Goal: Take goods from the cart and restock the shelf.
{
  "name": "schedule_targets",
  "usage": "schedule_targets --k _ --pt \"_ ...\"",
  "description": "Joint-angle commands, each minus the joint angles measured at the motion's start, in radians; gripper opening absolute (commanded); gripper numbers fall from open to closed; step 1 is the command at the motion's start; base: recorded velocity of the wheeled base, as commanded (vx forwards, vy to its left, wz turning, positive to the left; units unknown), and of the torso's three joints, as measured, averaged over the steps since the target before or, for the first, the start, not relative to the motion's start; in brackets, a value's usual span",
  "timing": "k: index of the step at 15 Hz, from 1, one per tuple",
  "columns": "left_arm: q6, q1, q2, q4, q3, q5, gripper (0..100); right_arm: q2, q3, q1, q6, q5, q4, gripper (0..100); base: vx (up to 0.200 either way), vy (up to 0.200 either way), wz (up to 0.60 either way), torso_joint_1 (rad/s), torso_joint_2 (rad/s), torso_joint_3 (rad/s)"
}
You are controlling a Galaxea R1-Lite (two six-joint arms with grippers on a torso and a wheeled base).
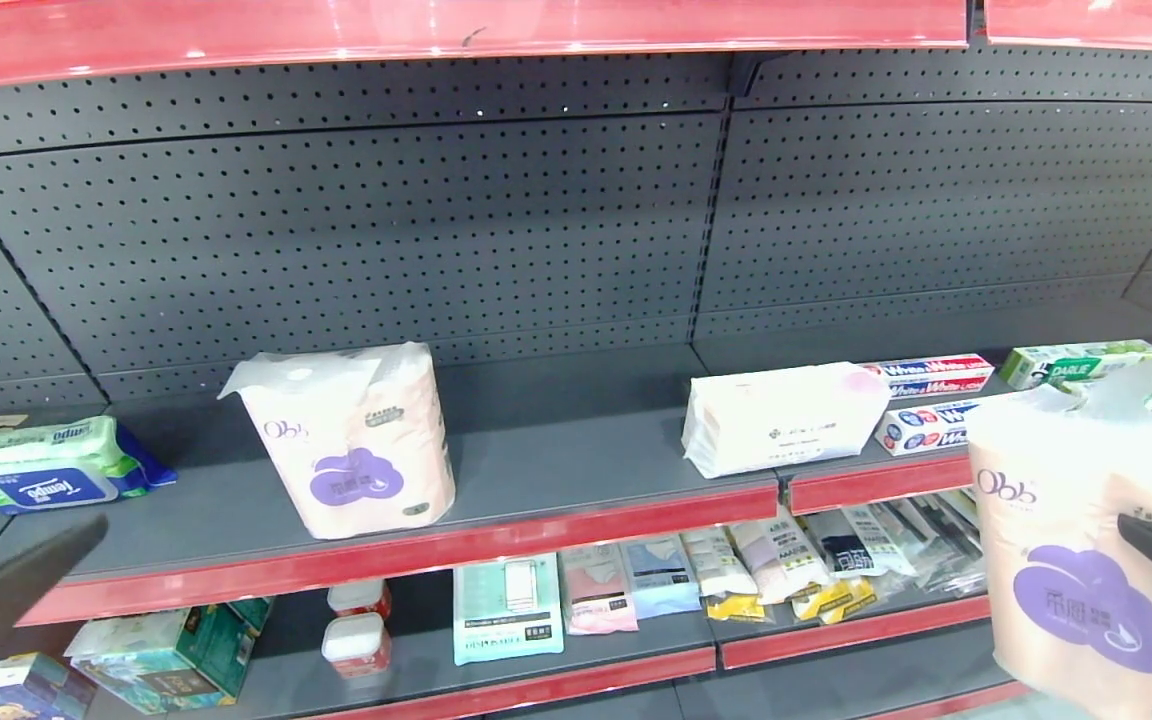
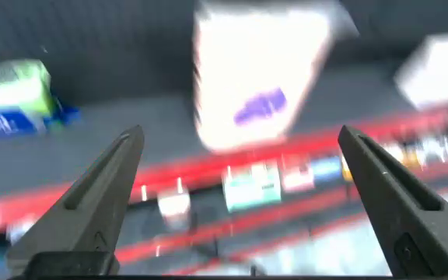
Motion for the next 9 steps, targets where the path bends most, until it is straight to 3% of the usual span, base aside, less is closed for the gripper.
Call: schedule_targets --k 1,4,9 --pt "0.063 -0.05 -0.302 0.208 0.017 -0.027 100 -0.022 0.011 -0.001 -0.005 -0.003 0.001 0 0.0 0.0 0.0 0.0 0.0 0.0" --pt "0.066 -0.113 -0.388 0.267 0.041 -0.026 100 -0.044 0.028 -0.007 -0.02 -0.018 0.002 0 0.0 0.0 0.0 0.0 0.0 0.0" --pt "0.067 -0.116 -0.503 0.27 0.098 -0.027 100 -0.129 0.08 -0.008 -0.059 -0.036 0.004 0 0.0 0.0 0.0 0.0 0.0 0.0"
